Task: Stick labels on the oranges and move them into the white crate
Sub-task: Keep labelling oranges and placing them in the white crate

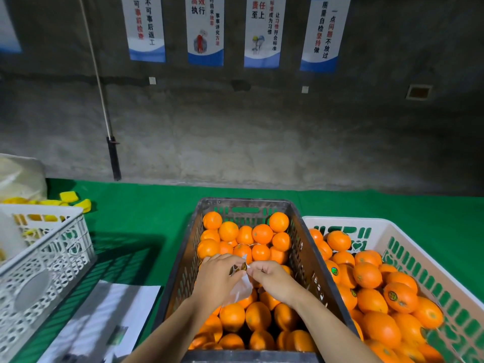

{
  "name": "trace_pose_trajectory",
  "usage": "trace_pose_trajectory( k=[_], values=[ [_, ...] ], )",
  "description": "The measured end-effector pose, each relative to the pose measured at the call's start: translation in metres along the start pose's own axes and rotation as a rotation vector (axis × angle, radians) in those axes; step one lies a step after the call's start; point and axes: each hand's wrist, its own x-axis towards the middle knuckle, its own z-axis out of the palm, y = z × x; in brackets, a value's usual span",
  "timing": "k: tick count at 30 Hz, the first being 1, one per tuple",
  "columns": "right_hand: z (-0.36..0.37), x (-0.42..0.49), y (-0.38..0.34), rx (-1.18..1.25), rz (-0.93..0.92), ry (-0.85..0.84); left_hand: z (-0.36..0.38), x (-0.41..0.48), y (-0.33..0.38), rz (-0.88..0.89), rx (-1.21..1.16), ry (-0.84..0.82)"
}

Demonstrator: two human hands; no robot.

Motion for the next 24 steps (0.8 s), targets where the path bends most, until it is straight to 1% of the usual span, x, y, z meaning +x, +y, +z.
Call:
trace_pose_trajectory(
  k=[5, 12, 17, 22, 24],
  values=[
    [-0.0009, 0.0002, 0.0002, 0.057, -0.001, -0.004, 0.0003, -0.0001, 0.0000, 0.034, -0.057, -0.023],
    [-0.0016, 0.0010, -0.0022, 0.142, -0.038, 0.094, 0.0017, -0.0010, 0.0006, 0.058, -0.188, -0.006],
    [-0.0024, -0.0002, 0.0008, 0.042, -0.091, 0.034, -0.0023, -0.0022, 0.0033, 0.027, -0.257, -0.021],
    [-0.0001, 0.0003, 0.0022, -0.013, -0.101, 0.033, -0.0056, -0.0052, 0.0086, 0.009, -0.346, -0.067],
    [0.0012, 0.0002, 0.0029, -0.020, -0.098, 0.030, -0.0056, -0.0053, 0.0088, 0.004, -0.357, -0.047]
  ],
)
